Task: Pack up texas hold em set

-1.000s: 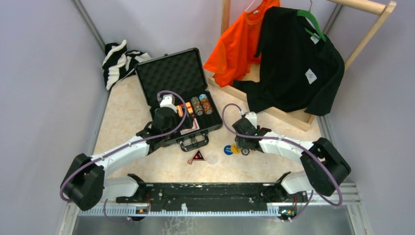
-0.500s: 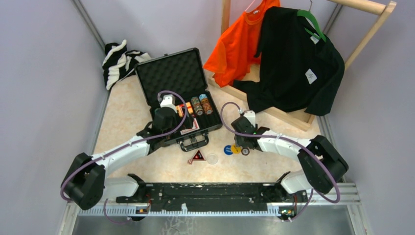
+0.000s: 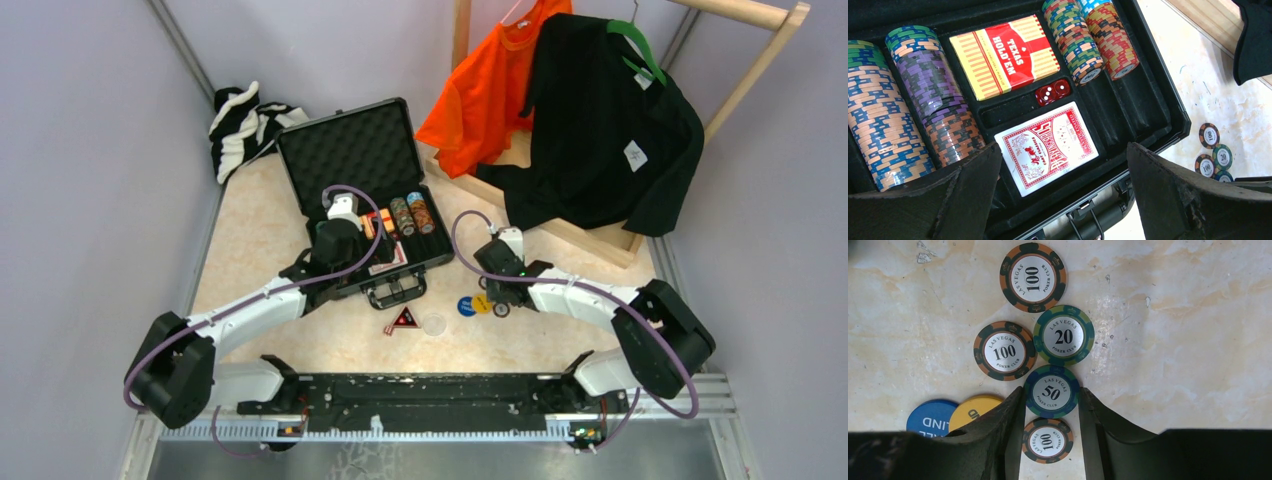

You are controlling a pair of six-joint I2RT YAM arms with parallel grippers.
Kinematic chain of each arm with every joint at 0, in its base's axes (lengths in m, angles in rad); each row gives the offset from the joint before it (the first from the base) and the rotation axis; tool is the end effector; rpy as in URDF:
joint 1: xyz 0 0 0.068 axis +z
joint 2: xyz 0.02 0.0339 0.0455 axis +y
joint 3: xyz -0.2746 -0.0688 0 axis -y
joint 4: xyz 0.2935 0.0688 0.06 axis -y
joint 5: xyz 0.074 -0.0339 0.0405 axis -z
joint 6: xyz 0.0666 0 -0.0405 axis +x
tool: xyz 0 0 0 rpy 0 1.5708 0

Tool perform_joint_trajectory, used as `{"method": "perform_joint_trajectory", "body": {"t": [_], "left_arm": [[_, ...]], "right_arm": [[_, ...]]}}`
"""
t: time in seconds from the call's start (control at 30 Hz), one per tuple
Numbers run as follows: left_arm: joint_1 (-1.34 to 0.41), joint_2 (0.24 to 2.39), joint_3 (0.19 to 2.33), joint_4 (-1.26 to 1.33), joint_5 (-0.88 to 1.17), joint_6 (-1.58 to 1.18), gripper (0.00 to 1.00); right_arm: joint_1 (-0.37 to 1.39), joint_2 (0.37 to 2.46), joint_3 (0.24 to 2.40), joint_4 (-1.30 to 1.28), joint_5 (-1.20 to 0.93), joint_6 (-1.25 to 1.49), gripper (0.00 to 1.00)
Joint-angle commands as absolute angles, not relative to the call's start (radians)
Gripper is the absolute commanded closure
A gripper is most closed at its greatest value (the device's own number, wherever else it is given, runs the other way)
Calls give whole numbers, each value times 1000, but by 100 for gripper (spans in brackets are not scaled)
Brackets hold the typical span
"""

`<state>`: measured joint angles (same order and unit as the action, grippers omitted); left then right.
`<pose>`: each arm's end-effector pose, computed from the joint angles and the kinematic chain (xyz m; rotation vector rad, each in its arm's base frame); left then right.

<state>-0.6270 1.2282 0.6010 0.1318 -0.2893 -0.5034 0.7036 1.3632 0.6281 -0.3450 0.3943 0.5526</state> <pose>0.2718 -0.1735 0.1829 -0.0514 2.0677 -0.4046 0.2340 0.1650 0.1104 -0.0644 2.5219 -0.0365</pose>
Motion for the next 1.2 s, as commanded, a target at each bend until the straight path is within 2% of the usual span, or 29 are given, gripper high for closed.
{"method": "perform_joint_trajectory", "body": {"t": [0.0, 0.5, 0.53, 0.6, 0.67, 0.87, 1.17], "left_arm": [[-632, 1232, 601, 140, -299, -499, 0], [-632, 1242, 605, 136, -311, -500, 0], [-632, 1241, 604, 135, -313, -499, 0], [-632, 1241, 605, 134, -316, -499, 0], [-631, 1241, 606, 134, -318, -499, 0], [-632, 1241, 606, 133, -310, -501, 0], [-632, 1243, 606, 138, -293, -505, 0]], "right_arm": [[698, 1339, 630, -337, 386, 532, 66], [673, 1344, 731, -366, 397, 475, 66], [666, 1348, 736, -369, 396, 472, 64], [654, 1356, 743, -379, 396, 471, 52], [650, 1357, 740, -383, 393, 469, 46], [649, 1359, 676, -356, 366, 482, 39], [650, 1368, 589, -293, 318, 513, 40]]}}
